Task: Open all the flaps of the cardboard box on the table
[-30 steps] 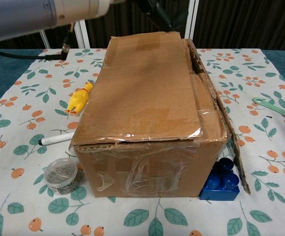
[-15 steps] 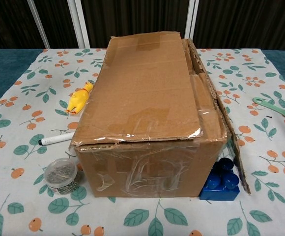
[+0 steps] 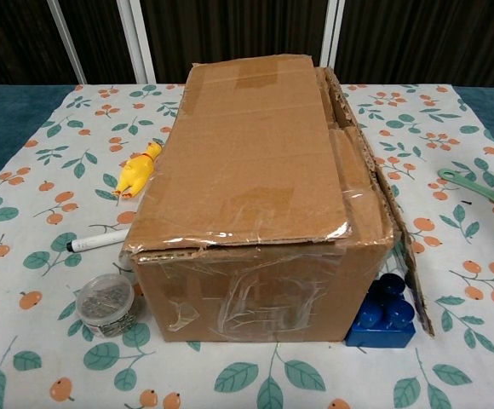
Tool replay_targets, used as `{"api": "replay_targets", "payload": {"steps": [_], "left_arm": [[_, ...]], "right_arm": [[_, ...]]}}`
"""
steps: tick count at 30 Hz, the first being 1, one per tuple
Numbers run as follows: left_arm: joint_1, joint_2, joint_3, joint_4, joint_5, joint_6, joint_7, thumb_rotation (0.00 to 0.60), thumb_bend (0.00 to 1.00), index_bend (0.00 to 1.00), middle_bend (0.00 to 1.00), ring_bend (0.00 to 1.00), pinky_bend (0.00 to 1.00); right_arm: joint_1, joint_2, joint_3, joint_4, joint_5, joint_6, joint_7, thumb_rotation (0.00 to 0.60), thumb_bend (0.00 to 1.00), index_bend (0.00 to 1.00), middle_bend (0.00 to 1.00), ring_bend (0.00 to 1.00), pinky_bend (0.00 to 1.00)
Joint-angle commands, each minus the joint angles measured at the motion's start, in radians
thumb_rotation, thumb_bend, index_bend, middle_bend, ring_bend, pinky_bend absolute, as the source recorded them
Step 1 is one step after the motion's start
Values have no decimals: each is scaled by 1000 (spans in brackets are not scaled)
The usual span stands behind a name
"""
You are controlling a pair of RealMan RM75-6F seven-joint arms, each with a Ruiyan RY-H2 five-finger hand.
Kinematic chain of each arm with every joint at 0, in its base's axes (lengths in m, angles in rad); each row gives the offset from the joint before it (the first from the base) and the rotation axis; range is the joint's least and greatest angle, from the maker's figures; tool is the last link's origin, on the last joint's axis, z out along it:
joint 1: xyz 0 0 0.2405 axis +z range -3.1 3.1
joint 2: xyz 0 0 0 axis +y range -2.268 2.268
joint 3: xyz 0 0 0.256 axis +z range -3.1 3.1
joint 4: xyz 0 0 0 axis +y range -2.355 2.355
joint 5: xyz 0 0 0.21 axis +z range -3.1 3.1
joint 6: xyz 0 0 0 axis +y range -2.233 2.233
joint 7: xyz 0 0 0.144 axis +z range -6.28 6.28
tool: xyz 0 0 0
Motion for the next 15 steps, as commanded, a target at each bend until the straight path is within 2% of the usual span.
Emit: {"api": "replay_targets", "payload": {"steps": [1,5,7,9,11,15], "left_arm": [[77,16,48,53,53,34,-15,600,585,153,91,105,178],[145,-17,75,101,93,83,0,600,585,152,91,105,173],[191,-47,99,131,121,116,6,600,585,151,91,105,172],[233,-76,117,166,156,155,-5,600,586,151,92,105,171],[286,-114,132,217,175,198,-29,600,585,151,91,105,168],[350,-171,136,293,188,237,-93,600,585,151,90,105,156]], "right_arm": [[57,62,34,-52,44,-93,5,600,89,0,73,84,151],[128,114,80,-109,119,-204,48,600,109,0,126,150,161],[168,139,113,-135,177,-255,66,600,132,3,150,181,204],[202,160,141,-155,232,-297,78,600,185,30,171,206,260],[244,181,169,-175,305,-349,91,600,288,85,209,240,316],[328,211,205,-195,447,-456,103,600,424,202,270,300,368]]}}
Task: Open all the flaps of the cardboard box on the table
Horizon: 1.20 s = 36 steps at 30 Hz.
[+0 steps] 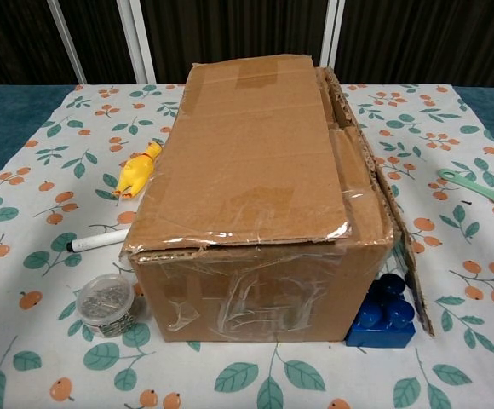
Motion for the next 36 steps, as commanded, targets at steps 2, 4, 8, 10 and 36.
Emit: {"api": "replay_targets", "payload": {"steps": [2,4,8,10,36], "left_arm": [[68,-67,15,87,29,36,-82,600,585,153,91,105,147],[87,-89,13,122,39,45,-96,600,585,156,88,102,132],[104,-108,-5,139,38,47,-68,600,585,158,84,98,118],[113,-110,-12,136,36,45,-62,600,585,158,84,98,118],[163,-111,-118,169,26,35,-71,600,585,157,84,99,117]], "right_arm": [[135,52,53,-30,195,-155,13,600,497,257,298,330,398],[187,54,50,-21,271,-204,0,600,571,295,328,353,430],[287,56,31,10,417,-300,-13,600,734,329,377,409,518],[337,53,20,28,504,-345,3,600,783,332,390,425,540],[730,23,-289,27,1026,-457,15,600,906,234,215,277,424]]}}
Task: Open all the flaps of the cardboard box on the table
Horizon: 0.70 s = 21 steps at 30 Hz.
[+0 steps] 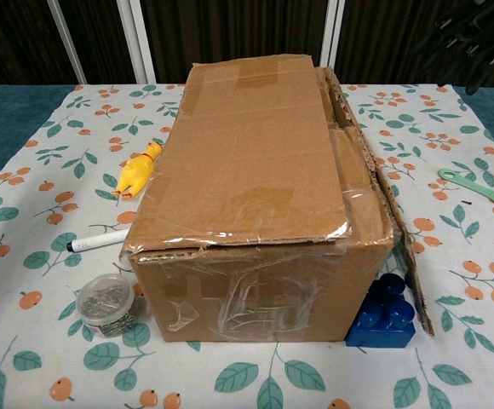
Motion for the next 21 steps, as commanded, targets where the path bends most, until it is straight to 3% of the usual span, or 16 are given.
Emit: {"api": "replay_targets", "payload": {"steps": [1,21], "left_arm": [[3,3,-10,4,-6,-7,-10,600,585,157,84,99,117],[18,3,-47,11,-6,-45,-37,600,586,157,80,99,118]], "right_arm": [[9,-18,-9,-7,-6,12,10,600,906,232,214,277,424],[113,-84,-41,-26,54,10,59,600,903,216,182,290,425]]}}
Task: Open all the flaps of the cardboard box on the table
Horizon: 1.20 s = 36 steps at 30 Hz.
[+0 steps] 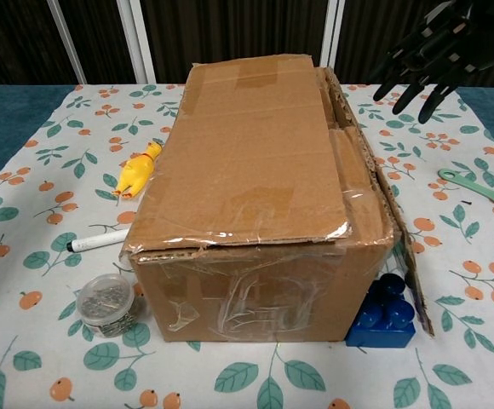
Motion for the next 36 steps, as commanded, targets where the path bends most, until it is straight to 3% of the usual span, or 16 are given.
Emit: {"api": "replay_targets", "payload": {"steps": [1,17,36], "left_arm": [[3,1,-4,-1,-2,-2,-1,600,586,156,77,98,118],[13,4,-29,-4,-11,-17,-18,600,585,151,65,99,118],[26,9,-53,-3,-17,-19,-46,600,585,149,61,99,118]], "right_arm": [[17,-6,-4,-3,7,-4,4,600,903,216,182,292,425],[84,-23,-13,0,60,-57,62,600,903,216,189,323,426],[147,-2,-30,4,31,-136,148,600,901,216,207,333,426]]}}
